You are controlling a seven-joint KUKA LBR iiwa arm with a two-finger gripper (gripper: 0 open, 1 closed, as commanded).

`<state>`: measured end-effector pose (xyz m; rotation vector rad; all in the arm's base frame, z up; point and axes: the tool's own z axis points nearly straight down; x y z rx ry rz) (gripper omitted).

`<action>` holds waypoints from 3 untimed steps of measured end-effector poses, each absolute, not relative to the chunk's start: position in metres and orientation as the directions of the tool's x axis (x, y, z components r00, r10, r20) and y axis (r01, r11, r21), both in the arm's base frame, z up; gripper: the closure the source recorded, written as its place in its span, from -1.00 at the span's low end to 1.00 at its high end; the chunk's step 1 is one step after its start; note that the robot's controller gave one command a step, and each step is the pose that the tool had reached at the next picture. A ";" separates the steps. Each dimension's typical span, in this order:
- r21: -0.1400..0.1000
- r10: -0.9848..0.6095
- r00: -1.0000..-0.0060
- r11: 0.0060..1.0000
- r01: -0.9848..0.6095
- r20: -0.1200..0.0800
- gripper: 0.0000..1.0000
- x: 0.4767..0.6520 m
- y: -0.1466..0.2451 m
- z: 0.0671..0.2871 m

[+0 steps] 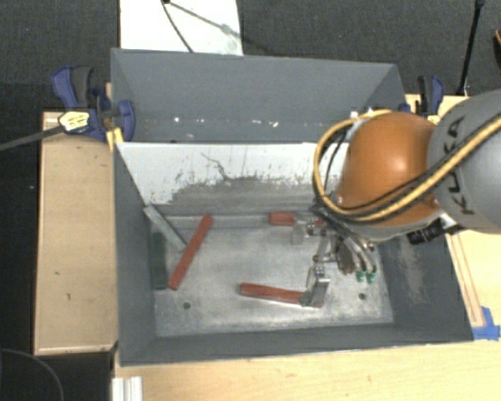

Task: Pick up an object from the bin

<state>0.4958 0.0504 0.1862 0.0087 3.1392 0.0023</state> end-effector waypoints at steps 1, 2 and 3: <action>0.001 0.009 -1.000 1.000 0.010 0.006 -1.00 0.506 0.067 0.066; 0.002 0.013 -1.000 1.000 0.013 -0.001 1.00 0.508 0.067 0.070; 0.003 0.000 -1.000 1.000 0.000 -0.010 1.00 0.514 0.090 0.192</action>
Offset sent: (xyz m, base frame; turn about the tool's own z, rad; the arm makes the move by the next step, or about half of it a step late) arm 0.0114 0.0159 -0.1162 0.0092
